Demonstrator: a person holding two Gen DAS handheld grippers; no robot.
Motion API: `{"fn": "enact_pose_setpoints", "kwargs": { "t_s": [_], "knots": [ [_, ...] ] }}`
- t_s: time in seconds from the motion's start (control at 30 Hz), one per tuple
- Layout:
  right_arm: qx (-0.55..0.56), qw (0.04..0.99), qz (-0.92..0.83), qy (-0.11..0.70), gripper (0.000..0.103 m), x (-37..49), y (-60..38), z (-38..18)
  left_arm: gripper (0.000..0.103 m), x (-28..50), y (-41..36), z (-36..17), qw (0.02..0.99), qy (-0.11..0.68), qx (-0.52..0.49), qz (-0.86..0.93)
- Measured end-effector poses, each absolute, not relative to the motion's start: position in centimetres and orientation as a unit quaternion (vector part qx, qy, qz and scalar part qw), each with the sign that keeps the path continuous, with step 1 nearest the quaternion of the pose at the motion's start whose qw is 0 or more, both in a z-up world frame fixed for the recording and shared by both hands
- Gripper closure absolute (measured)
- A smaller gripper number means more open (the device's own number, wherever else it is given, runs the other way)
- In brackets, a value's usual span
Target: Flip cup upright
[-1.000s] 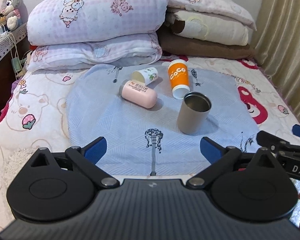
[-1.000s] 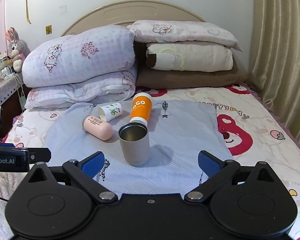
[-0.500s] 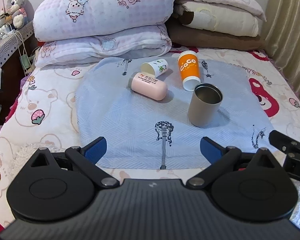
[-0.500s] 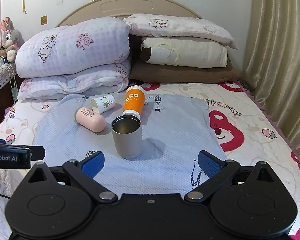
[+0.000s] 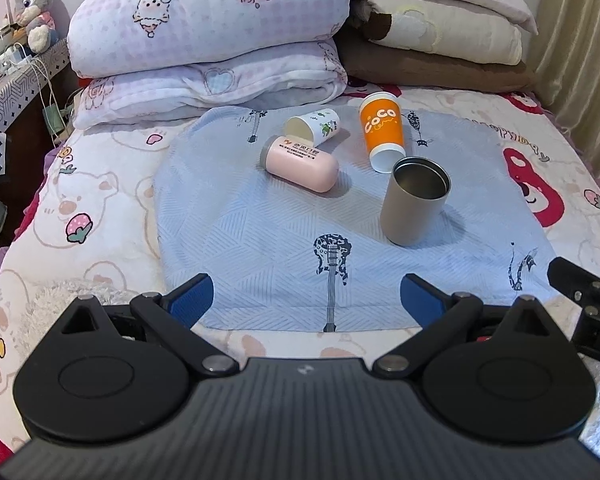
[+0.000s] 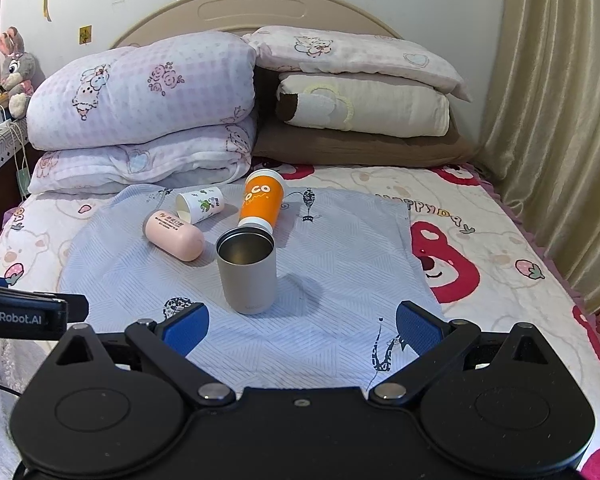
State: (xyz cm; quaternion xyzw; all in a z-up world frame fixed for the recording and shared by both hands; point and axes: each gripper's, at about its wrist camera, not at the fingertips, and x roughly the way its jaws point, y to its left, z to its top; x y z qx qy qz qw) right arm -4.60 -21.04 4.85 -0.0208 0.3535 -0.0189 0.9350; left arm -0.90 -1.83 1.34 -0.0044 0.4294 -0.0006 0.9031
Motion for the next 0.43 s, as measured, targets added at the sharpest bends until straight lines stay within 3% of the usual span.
{"fn": "enact_pose_setpoints", "kwargs": {
  "t_s": [0.43],
  "knots": [
    [-0.021, 0.935, -0.028, 0.354, 0.002, -4.65, -21.16, 4.9, 0.002, -0.92, -1.38, 1.24, 0.901, 0.434, -0.001, 0.006]
  ]
}}
